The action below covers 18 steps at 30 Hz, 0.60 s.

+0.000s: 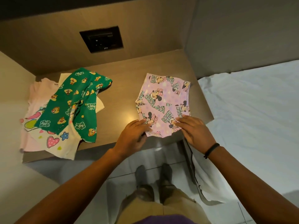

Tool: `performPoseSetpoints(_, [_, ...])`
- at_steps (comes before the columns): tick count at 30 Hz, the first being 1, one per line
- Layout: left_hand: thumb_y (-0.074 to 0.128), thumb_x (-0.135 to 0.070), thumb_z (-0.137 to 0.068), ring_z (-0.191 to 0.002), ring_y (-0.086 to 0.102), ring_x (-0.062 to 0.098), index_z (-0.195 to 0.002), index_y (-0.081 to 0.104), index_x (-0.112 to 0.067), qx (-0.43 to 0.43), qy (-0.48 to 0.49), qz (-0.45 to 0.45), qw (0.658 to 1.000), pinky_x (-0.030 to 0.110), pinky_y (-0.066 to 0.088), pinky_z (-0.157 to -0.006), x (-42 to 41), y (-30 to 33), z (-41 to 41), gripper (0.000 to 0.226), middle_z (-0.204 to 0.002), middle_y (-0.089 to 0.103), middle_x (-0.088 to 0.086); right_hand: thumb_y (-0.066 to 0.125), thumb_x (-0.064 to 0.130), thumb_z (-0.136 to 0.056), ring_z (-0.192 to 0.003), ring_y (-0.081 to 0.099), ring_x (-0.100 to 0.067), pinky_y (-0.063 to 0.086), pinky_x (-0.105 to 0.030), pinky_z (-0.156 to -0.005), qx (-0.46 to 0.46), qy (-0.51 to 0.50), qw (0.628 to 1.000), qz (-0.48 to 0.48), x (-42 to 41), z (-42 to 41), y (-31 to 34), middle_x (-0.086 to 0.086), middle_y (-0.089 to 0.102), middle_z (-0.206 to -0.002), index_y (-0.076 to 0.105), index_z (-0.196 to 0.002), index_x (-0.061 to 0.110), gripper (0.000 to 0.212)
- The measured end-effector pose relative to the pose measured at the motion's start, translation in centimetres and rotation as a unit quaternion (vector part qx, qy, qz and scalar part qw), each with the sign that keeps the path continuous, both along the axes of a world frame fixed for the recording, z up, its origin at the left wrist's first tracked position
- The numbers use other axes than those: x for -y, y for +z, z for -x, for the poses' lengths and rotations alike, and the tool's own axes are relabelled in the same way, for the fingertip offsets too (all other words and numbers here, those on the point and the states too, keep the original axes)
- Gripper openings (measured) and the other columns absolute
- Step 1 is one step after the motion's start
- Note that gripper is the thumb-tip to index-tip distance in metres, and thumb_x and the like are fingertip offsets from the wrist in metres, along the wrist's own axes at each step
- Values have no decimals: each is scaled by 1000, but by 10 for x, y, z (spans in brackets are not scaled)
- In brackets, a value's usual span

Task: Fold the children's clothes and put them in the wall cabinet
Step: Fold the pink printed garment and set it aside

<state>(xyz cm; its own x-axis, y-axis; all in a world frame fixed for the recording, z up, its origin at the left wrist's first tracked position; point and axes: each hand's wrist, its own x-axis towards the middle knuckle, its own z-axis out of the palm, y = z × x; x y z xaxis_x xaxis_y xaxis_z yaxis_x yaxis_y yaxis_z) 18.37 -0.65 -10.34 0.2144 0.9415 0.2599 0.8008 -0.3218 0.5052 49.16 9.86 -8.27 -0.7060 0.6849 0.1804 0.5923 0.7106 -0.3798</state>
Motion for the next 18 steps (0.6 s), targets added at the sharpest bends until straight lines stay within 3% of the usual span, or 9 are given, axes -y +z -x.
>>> performPoseSetpoints(3, [63, -30, -101, -104, 64, 18, -119, 70, -14, 122, 109, -20, 986, 48, 56, -85, -5, 21, -7, 24, -114, 73, 4, 56, 30, -104, -109, 67, -21, 56, -40, -91, -63, -23, 996, 50, -4, 9, 30, -1, 74, -119, 71, -124, 20, 27])
performPoseSetpoints(7, [60, -36, -104, -102, 62, 22, -120, 66, -16, 187, 194, 2, 963, 51, 57, -79, -53, 48, -4, 26, -115, 69, 1, 64, 25, -101, -94, 64, -18, 52, -30, -78, -143, -72, 985, 60, -36, 30, 72, -4, 72, -104, 72, -111, 12, 17])
performPoseSetpoints(11, [57, -40, -106, -100, 60, 23, -120, 66, -16, 131, 260, -25, 956, 47, 51, -88, -124, 64, -9, 29, -110, 69, 2, 63, 27, -102, -87, 61, -18, 43, -20, -73, -120, -126, 983, 58, -88, 50, 78, -5, 69, -99, 71, -103, 12, 17])
performPoseSetpoints(15, [55, -40, -108, -119, 56, 30, -131, 64, -17, 26, 268, 29, 963, 47, 43, -103, -184, 46, -7, 34, -128, 66, 7, 60, 30, -101, -98, 57, -23, 39, -29, -81, -17, -183, 982, 39, -137, 63, 48, -5, 68, -104, 71, -104, 15, 18])
performPoseSetpoints(18, [58, -35, -106, -134, 49, 35, -146, 55, -18, -54, 250, 64, 965, 48, 38, -111, -205, 32, -8, 43, -144, 57, 12, 59, 29, -100, -115, 54, -30, 41, -39, -93, 89, -193, 977, 5, -154, 69, 29, -6, 65, -121, 69, -116, 23, 20])
